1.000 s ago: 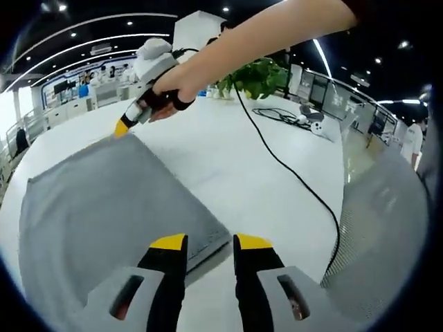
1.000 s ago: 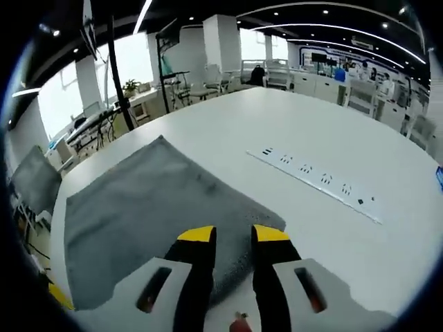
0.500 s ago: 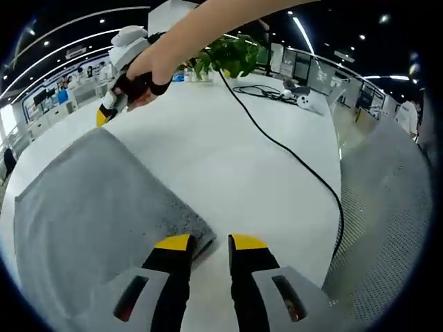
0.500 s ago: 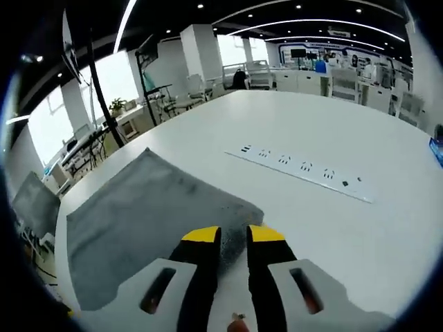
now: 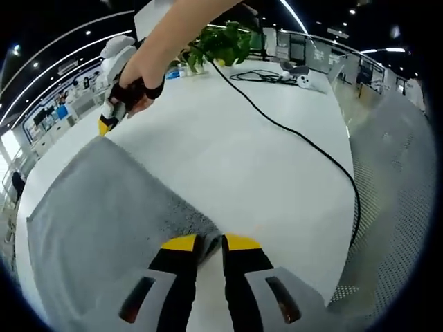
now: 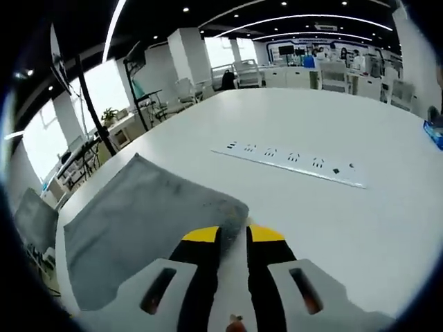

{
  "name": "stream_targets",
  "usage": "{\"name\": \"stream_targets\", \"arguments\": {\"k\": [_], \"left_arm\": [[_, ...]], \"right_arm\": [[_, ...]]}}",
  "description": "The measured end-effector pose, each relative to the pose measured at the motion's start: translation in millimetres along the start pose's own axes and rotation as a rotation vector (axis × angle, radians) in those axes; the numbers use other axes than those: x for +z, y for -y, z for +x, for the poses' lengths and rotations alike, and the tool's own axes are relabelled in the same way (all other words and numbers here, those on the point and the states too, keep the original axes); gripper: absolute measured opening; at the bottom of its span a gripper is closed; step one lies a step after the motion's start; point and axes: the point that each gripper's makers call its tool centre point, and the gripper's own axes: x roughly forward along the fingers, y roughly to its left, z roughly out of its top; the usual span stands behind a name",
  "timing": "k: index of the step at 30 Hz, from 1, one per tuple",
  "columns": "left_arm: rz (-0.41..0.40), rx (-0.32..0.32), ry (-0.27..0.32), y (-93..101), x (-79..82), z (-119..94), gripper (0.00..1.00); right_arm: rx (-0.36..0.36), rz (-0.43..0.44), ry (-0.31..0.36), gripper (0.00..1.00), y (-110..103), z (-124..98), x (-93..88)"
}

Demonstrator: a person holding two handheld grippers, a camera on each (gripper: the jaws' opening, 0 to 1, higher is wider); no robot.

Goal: Fold the towel on the table until its edges align and the towel forms a compact rectangular stack.

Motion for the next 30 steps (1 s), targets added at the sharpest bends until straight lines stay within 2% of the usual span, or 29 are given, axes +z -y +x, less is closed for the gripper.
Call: {"name": "stream_targets", "arguments": {"k": [7,11,14,20,25,30], "left_arm": [[0.0,0.005,0.004,-2.6,1.0,0,0.08],[-0.003,0.001,0.009,-2.3,1.0,-1,0.07],[0.008,0.001,0.009,-1.9,1.3,-1,0.07],[0.009,0.008,0.011,-1.5,1.8,-1,0.06],[0.007,-0.004,0.011,-1.2,1.4,0,0.06],[-0.001,-0.022,0.023,0.2,3.8,0,0.03]], "right_arm": [[-0.008,0.023,0.001,0.13,2,14,2.4],[-0.019,0.075,0.004,0.11,5,22,2.0],[-0.032,0.083,-0.009,0.08,11,27,-1.3],[-0.051,0.109,-0.038,0.01,17,27,-12.5],[-0.049,0.125,-0.025,0.01,16,28,-11.9],[-0.047,0.129,-0.043,0.0,10,23,-13.1]]}}
